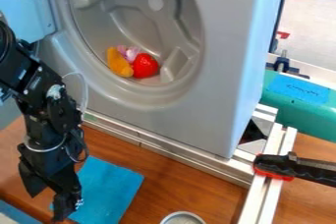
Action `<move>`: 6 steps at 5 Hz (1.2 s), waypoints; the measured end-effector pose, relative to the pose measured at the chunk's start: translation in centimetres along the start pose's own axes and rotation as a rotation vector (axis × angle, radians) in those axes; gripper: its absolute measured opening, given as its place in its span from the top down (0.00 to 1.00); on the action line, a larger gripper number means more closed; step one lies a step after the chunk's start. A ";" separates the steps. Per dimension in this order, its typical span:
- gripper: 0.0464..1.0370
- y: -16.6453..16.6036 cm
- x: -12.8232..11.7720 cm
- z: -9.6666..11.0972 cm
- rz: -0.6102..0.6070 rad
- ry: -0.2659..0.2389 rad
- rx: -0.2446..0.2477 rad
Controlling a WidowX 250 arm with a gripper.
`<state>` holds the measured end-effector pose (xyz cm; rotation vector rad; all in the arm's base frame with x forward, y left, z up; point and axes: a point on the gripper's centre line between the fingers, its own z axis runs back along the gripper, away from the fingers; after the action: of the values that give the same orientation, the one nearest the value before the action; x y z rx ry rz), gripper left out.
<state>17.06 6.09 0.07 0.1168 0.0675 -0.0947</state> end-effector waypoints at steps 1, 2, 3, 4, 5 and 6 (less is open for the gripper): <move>0.04 -0.1 0.0 -0.3 0.003 0.005 -0.008; 0.04 -0.6 2.2 -0.6 0.067 -0.098 -0.056; 0.04 -0.6 3.6 -1.9 0.180 -0.139 -0.062; 0.04 -0.8 4.8 -4.5 0.238 -0.134 -0.074; 0.04 -1.8 6.2 -7.0 0.233 -0.128 -0.073; 0.04 -1.8 6.5 -7.2 0.228 -0.125 -0.074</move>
<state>22.95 4.61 -7.72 0.0442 -0.0674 0.1283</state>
